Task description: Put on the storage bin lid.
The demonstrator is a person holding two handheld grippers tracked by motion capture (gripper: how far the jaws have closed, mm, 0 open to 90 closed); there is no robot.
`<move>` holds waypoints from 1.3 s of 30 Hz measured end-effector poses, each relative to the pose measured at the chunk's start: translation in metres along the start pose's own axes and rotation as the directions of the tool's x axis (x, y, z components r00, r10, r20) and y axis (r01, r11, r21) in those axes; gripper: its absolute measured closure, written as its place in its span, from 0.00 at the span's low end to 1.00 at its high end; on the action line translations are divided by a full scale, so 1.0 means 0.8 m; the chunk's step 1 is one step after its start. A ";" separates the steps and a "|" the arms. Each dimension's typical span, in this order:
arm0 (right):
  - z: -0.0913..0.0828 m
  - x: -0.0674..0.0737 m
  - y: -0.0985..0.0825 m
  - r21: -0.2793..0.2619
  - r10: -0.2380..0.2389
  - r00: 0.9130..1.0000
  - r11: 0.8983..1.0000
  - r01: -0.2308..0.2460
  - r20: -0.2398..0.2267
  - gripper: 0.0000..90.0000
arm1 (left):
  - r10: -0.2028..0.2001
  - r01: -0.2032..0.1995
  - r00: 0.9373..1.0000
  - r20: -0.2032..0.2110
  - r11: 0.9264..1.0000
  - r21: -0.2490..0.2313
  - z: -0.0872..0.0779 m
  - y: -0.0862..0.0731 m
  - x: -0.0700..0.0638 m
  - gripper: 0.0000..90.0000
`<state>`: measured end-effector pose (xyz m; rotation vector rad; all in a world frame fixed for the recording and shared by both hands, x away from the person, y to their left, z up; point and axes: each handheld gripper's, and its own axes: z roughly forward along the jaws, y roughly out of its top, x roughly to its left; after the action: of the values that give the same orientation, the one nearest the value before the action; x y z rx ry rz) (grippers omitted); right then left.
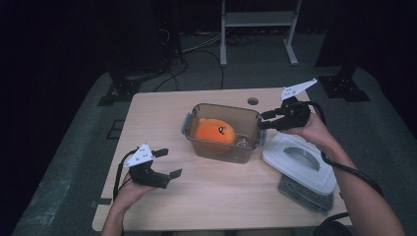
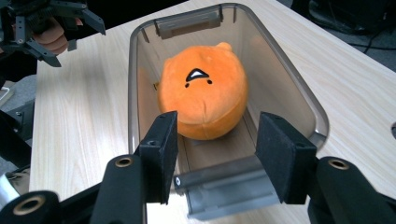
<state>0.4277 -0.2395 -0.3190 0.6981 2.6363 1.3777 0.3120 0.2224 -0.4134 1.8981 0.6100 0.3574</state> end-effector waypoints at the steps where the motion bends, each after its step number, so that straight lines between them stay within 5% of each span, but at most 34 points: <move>1: -0.003 0.000 -0.002 -0.001 0.000 1.000 1.000 0.000 0.004 0.52 | 0.000 0.000 1.000 0.000 1.000 0.000 0.000 0.000 0.000 0.09; 39: -0.068 -0.015 -0.098 -0.025 0.059 0.996 0.998 -0.057 0.070 0.45 | 0.004 -0.004 1.000 0.001 1.000 0.004 0.003 0.001 0.000 0.09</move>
<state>0.3951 -0.3241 -0.3511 0.8114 2.5612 1.3683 0.3131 0.2204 -0.4139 1.9030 0.6064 0.3581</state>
